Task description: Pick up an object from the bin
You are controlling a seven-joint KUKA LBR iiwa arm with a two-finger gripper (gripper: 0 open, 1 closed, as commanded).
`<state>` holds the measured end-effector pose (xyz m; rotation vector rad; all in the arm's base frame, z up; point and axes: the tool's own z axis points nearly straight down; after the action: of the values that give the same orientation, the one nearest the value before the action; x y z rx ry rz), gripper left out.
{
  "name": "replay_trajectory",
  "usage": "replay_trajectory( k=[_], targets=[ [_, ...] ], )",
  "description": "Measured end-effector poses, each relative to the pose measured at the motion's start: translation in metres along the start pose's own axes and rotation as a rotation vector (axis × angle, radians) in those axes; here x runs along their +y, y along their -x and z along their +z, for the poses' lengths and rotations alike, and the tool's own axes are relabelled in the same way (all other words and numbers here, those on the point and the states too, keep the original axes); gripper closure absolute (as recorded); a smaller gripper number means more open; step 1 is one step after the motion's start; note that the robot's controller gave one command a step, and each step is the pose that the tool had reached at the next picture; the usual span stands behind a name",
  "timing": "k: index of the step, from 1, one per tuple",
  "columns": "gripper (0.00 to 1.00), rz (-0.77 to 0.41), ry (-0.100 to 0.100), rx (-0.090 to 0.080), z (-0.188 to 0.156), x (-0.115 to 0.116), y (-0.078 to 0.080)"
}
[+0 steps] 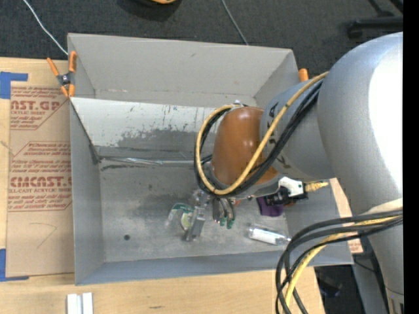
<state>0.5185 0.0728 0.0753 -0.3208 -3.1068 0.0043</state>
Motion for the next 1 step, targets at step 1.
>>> replay_trajectory(
  k=[1],
  targets=[
    [1.0, 0.0, 0.0, 0.001, -0.0161, -0.0001, -0.0007]
  ],
)
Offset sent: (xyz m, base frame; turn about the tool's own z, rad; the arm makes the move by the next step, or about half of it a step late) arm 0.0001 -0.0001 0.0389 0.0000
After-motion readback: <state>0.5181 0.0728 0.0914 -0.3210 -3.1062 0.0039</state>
